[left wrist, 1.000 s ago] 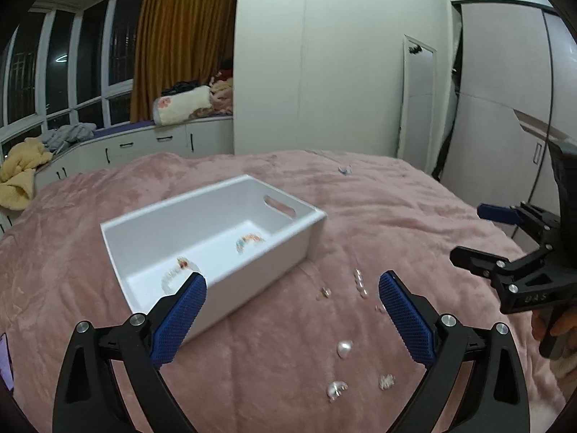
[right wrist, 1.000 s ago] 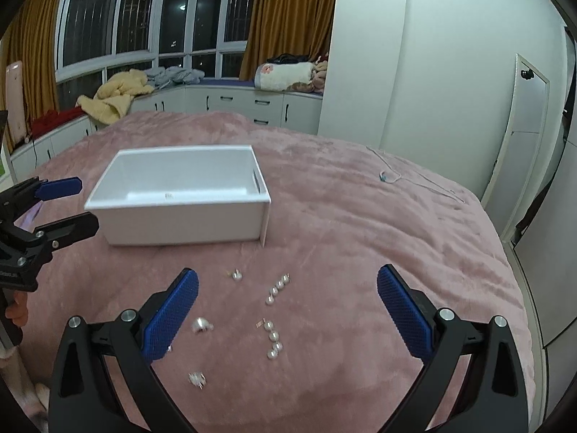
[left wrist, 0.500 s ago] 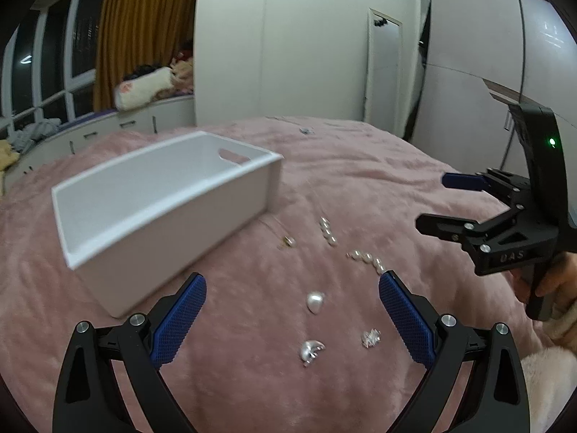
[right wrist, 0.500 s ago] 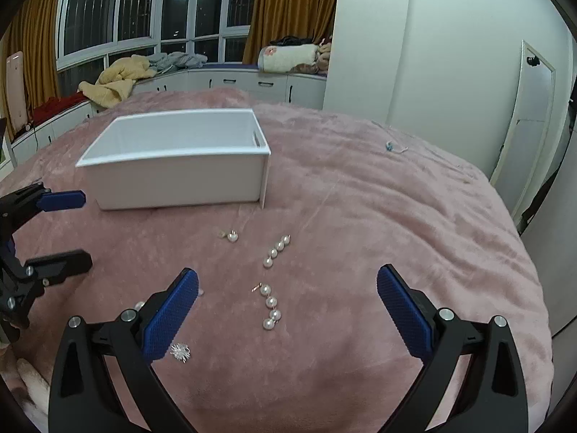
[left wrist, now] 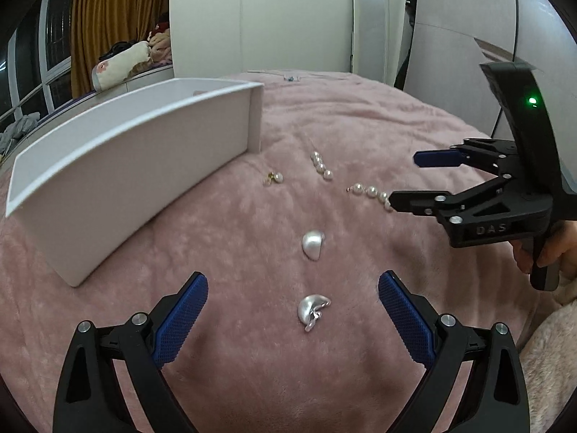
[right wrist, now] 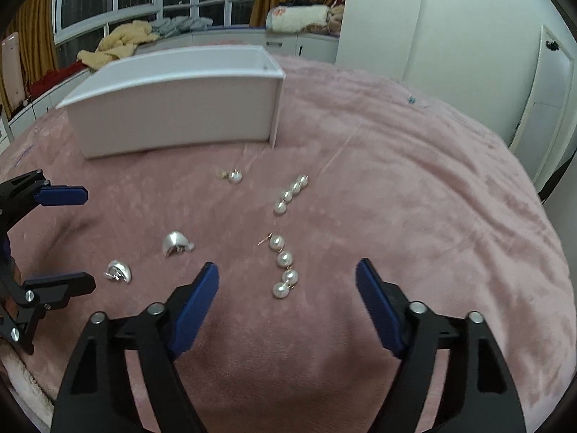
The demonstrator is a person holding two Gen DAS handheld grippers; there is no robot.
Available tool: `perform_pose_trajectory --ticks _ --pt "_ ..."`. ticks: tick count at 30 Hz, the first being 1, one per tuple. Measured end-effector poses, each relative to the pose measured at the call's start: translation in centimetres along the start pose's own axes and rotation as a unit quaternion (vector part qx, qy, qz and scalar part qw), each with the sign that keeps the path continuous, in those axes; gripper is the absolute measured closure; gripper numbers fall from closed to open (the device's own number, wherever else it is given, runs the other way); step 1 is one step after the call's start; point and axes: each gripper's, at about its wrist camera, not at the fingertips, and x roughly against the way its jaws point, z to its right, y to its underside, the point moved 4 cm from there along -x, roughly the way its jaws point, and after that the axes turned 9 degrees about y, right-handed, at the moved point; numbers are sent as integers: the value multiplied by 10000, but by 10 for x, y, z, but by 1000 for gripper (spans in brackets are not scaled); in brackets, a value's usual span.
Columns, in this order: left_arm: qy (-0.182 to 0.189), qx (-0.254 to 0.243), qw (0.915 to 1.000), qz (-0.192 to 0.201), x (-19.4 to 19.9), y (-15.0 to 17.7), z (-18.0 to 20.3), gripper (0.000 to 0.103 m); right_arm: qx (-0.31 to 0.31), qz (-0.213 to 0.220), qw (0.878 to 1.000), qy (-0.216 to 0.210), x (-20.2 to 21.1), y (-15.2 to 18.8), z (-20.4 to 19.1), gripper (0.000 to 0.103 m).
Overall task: Organize jewelry
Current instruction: 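Grasp the silver shell earring with left tool while right tool grasps a pearl drop earring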
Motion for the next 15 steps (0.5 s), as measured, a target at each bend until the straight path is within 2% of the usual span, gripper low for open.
perform_pose_trajectory --ticks 1,3,11,15 --pt "15 -13 10000 -55 -3 2 0 20 14 -81 10000 -2 -6 1 -2 35" --pt "11 -51 9997 -224 -12 6 0 30 29 -185 9998 -22 -14 3 -5 38" --pt "77 -72 9989 -453 -25 19 -3 43 40 -493 9987 -112 -34 9 -11 53" --pt "137 -15 9988 -471 -25 21 -7 57 20 -524 9984 -192 -37 7 -11 65"
